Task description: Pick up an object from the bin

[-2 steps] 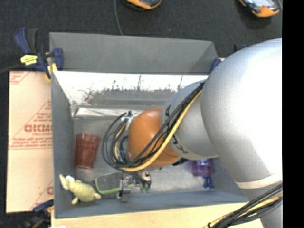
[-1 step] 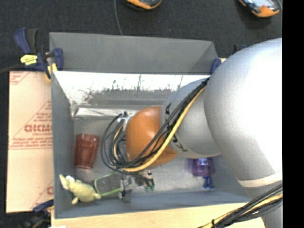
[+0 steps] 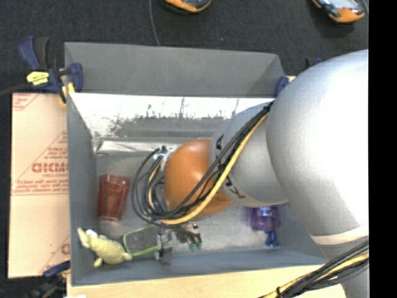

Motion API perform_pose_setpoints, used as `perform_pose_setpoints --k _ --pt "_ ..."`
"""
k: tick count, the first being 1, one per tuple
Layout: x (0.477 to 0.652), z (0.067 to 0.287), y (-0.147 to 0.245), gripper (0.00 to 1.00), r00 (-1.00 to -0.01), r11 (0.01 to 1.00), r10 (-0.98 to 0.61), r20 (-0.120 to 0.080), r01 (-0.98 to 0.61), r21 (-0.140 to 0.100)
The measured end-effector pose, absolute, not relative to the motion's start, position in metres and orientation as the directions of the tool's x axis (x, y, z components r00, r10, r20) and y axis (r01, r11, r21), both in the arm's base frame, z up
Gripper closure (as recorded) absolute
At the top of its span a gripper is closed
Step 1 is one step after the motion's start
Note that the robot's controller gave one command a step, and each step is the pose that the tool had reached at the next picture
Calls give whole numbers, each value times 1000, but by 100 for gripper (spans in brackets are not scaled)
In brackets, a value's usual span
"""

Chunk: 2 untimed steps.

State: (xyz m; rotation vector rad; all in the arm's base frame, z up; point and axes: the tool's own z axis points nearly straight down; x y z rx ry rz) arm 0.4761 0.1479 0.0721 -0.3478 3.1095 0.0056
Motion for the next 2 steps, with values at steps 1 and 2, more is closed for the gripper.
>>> perform_pose_setpoints --k 1,2 --pt "474 90 147 100 -976 976 -219 -5 -219 1" --pt "474 118 147 100 -976 976 -217 -5 -217 1"
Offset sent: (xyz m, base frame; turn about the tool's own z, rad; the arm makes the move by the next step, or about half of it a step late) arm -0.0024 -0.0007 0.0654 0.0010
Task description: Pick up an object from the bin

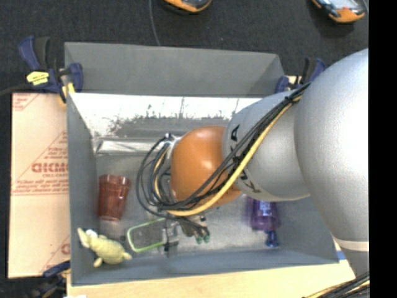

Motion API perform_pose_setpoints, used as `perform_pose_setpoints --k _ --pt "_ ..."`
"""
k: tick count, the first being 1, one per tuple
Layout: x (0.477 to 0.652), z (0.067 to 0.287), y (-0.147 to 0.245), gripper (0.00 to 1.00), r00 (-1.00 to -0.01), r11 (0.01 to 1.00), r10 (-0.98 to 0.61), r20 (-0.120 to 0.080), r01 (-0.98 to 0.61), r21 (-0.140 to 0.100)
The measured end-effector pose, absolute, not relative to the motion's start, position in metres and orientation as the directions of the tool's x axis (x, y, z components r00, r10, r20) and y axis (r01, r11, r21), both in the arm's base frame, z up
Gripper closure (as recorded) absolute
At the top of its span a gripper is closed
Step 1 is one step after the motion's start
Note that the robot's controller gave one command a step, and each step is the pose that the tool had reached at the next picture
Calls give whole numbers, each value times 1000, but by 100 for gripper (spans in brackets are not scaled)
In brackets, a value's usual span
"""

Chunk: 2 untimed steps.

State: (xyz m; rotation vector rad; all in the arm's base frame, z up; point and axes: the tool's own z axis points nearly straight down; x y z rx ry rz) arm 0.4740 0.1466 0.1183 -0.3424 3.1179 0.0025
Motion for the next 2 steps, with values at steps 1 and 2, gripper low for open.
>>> perform_pose_setpoints --k 1,2 --pt "474 148 146 100 -977 977 -214 -6 -214 1" --pt "476 160 146 100 -977 978 -211 -11 -211 1"
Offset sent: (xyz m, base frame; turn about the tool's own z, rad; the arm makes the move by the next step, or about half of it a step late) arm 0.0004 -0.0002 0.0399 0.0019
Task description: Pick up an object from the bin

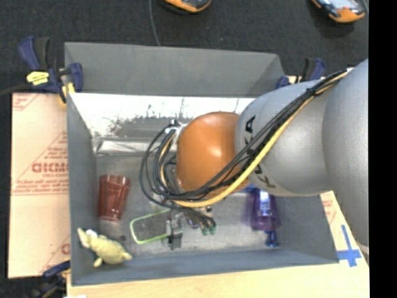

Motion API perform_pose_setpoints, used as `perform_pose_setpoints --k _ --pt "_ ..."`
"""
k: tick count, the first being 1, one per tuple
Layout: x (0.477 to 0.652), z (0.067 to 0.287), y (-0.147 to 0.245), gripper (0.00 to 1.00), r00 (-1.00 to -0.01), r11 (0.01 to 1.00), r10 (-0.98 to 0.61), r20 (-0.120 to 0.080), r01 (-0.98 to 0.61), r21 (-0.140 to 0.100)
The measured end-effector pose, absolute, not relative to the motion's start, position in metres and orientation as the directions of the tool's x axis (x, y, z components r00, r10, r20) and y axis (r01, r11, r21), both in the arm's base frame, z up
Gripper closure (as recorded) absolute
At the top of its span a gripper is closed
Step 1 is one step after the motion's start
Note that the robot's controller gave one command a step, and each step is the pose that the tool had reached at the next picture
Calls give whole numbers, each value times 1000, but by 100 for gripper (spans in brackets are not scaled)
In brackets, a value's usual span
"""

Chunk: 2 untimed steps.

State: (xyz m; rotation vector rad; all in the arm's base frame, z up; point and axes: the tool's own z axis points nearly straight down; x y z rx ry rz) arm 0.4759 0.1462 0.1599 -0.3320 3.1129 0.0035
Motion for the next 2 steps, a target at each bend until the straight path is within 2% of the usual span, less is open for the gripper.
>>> perform_pose_setpoints --k 2 --pt "475 195 145 100 -979 979 -204 -8 -204 0"
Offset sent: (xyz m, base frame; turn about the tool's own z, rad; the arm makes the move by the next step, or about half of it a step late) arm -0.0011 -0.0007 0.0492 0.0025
